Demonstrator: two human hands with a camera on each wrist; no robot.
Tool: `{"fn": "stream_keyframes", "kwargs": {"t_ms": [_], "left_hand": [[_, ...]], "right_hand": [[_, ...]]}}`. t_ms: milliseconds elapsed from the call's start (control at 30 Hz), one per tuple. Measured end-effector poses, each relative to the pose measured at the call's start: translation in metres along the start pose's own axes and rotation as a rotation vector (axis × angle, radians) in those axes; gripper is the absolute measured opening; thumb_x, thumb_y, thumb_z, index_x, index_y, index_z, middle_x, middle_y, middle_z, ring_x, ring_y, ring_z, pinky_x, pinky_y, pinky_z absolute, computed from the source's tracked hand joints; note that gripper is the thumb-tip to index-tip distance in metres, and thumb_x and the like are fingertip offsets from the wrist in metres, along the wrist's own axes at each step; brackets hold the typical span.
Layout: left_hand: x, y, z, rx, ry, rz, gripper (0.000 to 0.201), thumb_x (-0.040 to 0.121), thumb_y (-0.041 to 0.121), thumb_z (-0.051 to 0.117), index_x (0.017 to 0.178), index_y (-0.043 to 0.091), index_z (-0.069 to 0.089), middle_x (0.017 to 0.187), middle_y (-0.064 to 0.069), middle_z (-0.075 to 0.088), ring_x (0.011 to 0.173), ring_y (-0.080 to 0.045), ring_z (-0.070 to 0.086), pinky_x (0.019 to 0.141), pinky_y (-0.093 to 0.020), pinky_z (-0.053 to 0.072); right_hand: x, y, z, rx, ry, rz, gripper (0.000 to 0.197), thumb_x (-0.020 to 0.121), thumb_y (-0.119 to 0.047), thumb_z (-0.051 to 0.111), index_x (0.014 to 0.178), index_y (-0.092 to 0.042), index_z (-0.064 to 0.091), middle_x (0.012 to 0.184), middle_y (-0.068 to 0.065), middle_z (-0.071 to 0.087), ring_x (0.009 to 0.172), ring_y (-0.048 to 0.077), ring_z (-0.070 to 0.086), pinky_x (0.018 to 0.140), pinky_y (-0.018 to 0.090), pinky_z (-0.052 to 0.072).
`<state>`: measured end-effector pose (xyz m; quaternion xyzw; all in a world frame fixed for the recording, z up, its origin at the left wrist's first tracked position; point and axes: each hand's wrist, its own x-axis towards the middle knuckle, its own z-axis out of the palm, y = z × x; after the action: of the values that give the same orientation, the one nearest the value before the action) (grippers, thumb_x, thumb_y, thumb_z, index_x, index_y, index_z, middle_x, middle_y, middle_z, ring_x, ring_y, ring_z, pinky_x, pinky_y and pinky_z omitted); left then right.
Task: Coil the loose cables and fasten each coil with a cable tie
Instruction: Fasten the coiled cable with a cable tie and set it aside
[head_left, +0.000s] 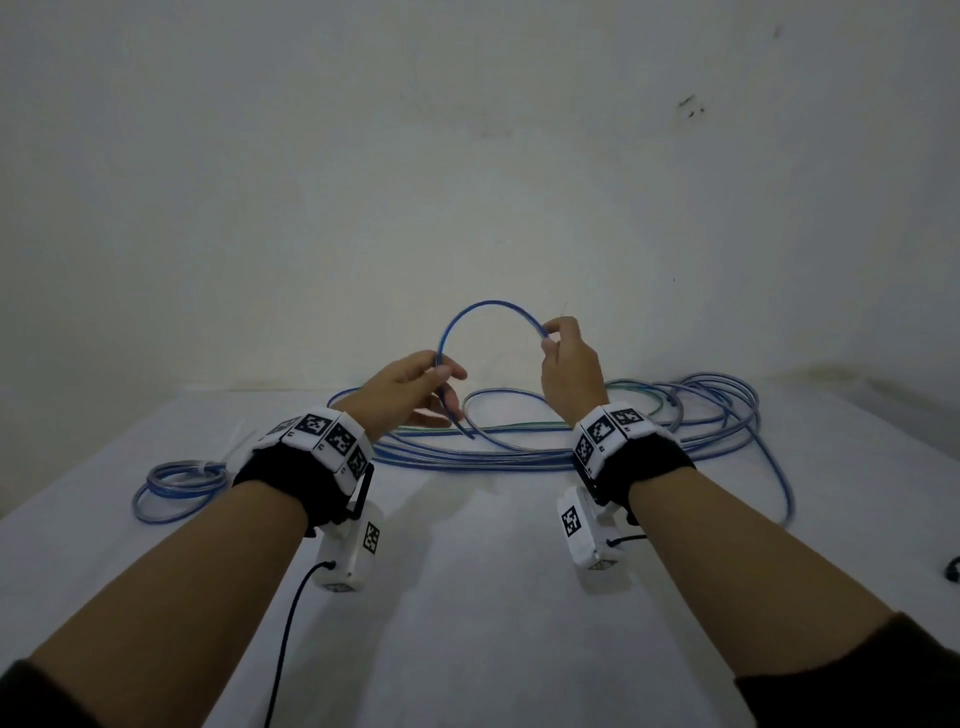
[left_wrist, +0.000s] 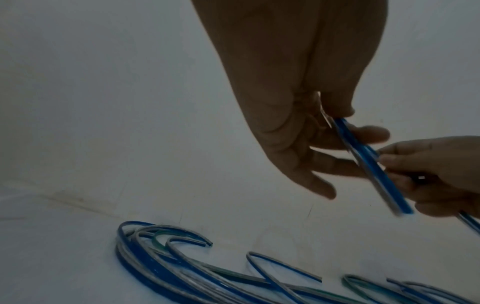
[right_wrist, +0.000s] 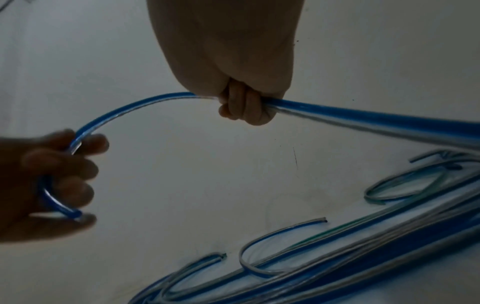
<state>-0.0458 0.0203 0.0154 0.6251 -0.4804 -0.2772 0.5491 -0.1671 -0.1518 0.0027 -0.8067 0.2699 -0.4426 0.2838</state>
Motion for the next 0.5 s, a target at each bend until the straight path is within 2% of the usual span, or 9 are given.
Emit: {"fn": "stream_keyframes", "kwargs": {"t_ms": [67, 133, 233, 300, 367, 433, 500], "left_hand": [[0.004, 0.004, -0.001, -0.037, 0.119, 0.053, 0.026, 0.100, 0.022, 0.037, 0.095, 0.014, 0.061, 0.065, 0.002, 0.050, 0.064, -0.012, 0.055, 0.080, -0.034, 0.054], [0.008, 0.008, -0.002, -0.152, 0.168, 0.051, 0.025, 0.100, 0.020, 0.037, 0.100, 0.015, 0.062, 0.068, 0.004, 0.040, 0.060, -0.008, 0.044, 0.070, -0.025, 0.053], [0.007, 0.015, 0.000, -0.291, 0.154, 0.054, 0.024, 0.100, 0.017, 0.036, 0.113, 0.018, 0.056, 0.078, 0.003, 0.049, 0.056, -0.007, 0.047, 0.055, -0.020, 0.049], [0.008, 0.015, 0.002, -0.235, 0.195, 0.084, 0.024, 0.100, 0.027, 0.039, 0.117, 0.024, 0.056, 0.081, 0.001, 0.057, 0.049, -0.008, 0.046, 0.047, -0.019, 0.043], [0.010, 0.016, 0.004, -0.245, 0.236, 0.089, 0.025, 0.098, 0.031, 0.043, 0.115, 0.021, 0.058, 0.075, -0.001, 0.054, 0.045, -0.008, 0.036, 0.042, -0.017, 0.031], [0.012, 0.018, 0.003, -0.418, 0.197, 0.049, 0.021, 0.096, 0.019, 0.043, 0.111, 0.011, 0.056, 0.073, 0.000, 0.048, 0.044, -0.006, 0.033, 0.041, -0.016, 0.027], [0.013, 0.020, 0.002, -0.562, 0.129, 0.048, 0.023, 0.089, 0.005, 0.040, 0.109, 0.006, 0.052, 0.079, -0.001, 0.052, 0.047, -0.005, 0.042, 0.044, -0.015, 0.033]], "right_hand": [[-0.003, 0.001, 0.000, -0.072, -0.107, -0.003, 0.019, 0.099, -0.009, 0.034, 0.111, -0.004, 0.046, 0.074, 0.010, 0.049, 0.057, 0.018, 0.042, 0.051, 0.029, 0.030], [-0.007, 0.002, 0.002, -0.157, -0.198, -0.016, 0.021, 0.098, -0.010, 0.035, 0.112, -0.003, 0.049, 0.080, 0.012, 0.052, 0.067, 0.023, 0.047, 0.058, 0.029, 0.034], [-0.014, 0.002, 0.005, -0.255, -0.285, -0.099, 0.027, 0.096, -0.009, 0.039, 0.119, -0.005, 0.053, 0.102, 0.018, 0.056, 0.091, 0.031, 0.054, 0.072, 0.028, 0.036], [-0.018, 0.001, 0.009, -0.296, -0.350, -0.146, 0.034, 0.094, -0.006, 0.040, 0.124, -0.006, 0.054, 0.110, 0.020, 0.054, 0.098, 0.033, 0.053, 0.077, 0.028, 0.036], [-0.019, 0.001, 0.011, -0.334, -0.409, -0.175, 0.036, 0.094, -0.006, 0.040, 0.127, -0.008, 0.054, 0.111, 0.020, 0.054, 0.100, 0.033, 0.053, 0.080, 0.029, 0.038], [-0.019, 0.004, 0.011, -0.358, -0.425, -0.183, 0.037, 0.095, -0.005, 0.039, 0.128, -0.009, 0.055, 0.109, 0.021, 0.055, 0.102, 0.033, 0.053, 0.082, 0.030, 0.038], [-0.018, 0.007, 0.009, -0.379, -0.414, -0.182, 0.036, 0.095, -0.004, 0.038, 0.127, -0.008, 0.055, 0.107, 0.021, 0.055, 0.101, 0.034, 0.053, 0.083, 0.033, 0.039]]}}
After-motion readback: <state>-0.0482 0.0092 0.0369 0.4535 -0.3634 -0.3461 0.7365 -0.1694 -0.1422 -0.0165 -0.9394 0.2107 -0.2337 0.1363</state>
